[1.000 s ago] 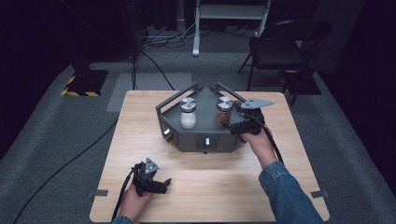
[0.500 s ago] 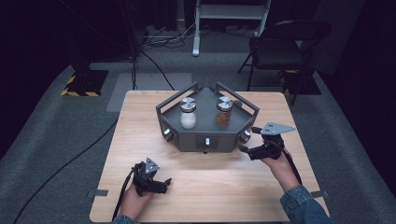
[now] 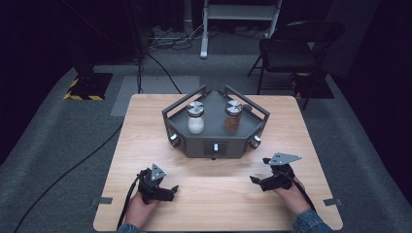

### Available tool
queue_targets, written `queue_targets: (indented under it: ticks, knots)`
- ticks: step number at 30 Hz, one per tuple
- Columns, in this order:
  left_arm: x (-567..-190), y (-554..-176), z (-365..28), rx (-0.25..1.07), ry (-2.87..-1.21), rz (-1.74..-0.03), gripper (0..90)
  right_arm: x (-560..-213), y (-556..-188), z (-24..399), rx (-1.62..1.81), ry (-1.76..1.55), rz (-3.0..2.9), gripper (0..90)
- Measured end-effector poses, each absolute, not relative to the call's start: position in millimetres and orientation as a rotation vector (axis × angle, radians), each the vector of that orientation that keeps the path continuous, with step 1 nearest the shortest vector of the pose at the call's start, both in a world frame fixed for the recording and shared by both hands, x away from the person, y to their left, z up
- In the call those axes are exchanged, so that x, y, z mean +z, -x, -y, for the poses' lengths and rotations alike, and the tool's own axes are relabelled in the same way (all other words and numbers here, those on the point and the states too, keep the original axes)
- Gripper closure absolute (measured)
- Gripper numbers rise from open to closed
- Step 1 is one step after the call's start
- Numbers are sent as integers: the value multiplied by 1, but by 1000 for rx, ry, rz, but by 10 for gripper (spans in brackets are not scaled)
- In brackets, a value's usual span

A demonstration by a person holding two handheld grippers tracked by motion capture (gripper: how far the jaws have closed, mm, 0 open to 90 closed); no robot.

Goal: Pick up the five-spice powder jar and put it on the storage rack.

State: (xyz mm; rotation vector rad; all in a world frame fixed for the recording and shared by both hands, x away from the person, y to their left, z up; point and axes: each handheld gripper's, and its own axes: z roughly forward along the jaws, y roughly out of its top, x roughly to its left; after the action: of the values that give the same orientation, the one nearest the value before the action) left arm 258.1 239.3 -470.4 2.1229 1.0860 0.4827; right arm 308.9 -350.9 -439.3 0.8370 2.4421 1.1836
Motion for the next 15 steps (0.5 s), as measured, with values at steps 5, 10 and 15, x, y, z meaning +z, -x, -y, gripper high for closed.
queue_targets:
  ticks: [5,10,15]
  knots:
    - [-470,-257,-237,490,-2113,-1116,2,-452,-307,340,1090,-811,-2498,46]
    - [-470,-257,-236,492,-2108,-1126,2,-458,-306,333,1037,-788,-2521,29]
    - [-470,-259,-235,489,-2112,-1116,2,-462,-304,336,1061,-801,-2513,20]
